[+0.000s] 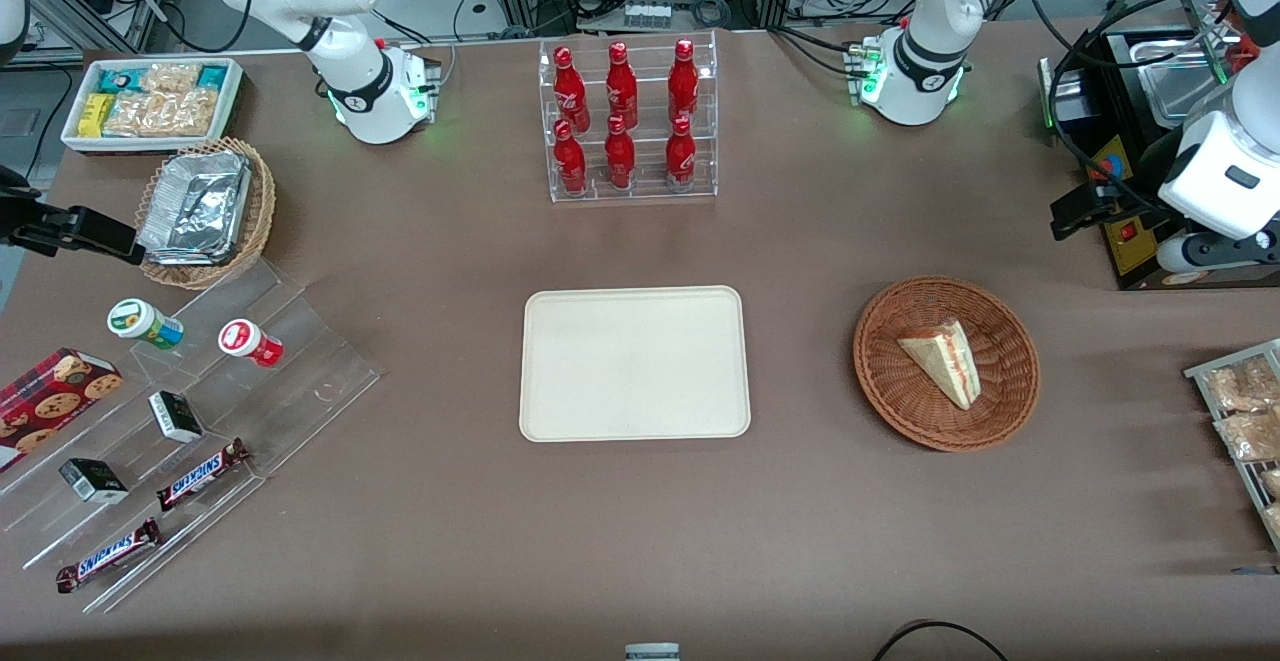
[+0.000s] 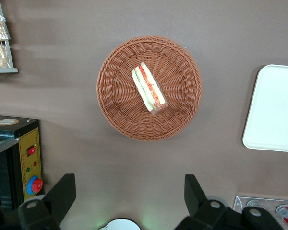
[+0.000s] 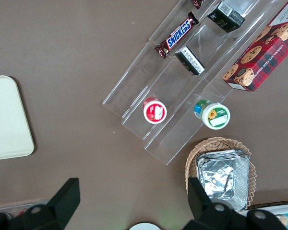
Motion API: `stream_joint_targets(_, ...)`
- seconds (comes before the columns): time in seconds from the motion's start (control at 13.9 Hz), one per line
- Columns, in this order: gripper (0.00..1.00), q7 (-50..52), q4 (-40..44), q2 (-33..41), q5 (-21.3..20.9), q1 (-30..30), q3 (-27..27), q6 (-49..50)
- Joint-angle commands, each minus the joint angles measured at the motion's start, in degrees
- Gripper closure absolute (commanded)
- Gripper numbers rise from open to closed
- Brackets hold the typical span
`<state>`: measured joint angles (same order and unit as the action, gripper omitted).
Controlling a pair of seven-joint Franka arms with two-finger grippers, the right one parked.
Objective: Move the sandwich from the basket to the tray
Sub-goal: 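Move the left gripper over the wrapped sandwich in the wicker basket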
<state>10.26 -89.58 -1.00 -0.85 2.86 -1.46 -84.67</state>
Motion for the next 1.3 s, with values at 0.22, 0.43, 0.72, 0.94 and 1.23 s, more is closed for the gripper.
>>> stream_joint_targets(0.22,0.00,-0.2,0.3,-0.1,-1.0,0.4,0.3,0.5)
stream_joint_targets(0.43,0.00,0.8,-4.7,0.5,-1.0,0.3,0.6,-2.4)
stream_joint_targets(0.72,0.00,15.4,-15.4,1.3,-1.0,0.4,0.8,-14.3)
stream_joint_targets(0.94,0.00,28.1,-22.5,1.1,-1.0,0.5,0.1,-23.9)
stream_joint_targets(1.23,0.00,34.1,-28.8,0.2,-1.0,1.0,-0.3,-33.2)
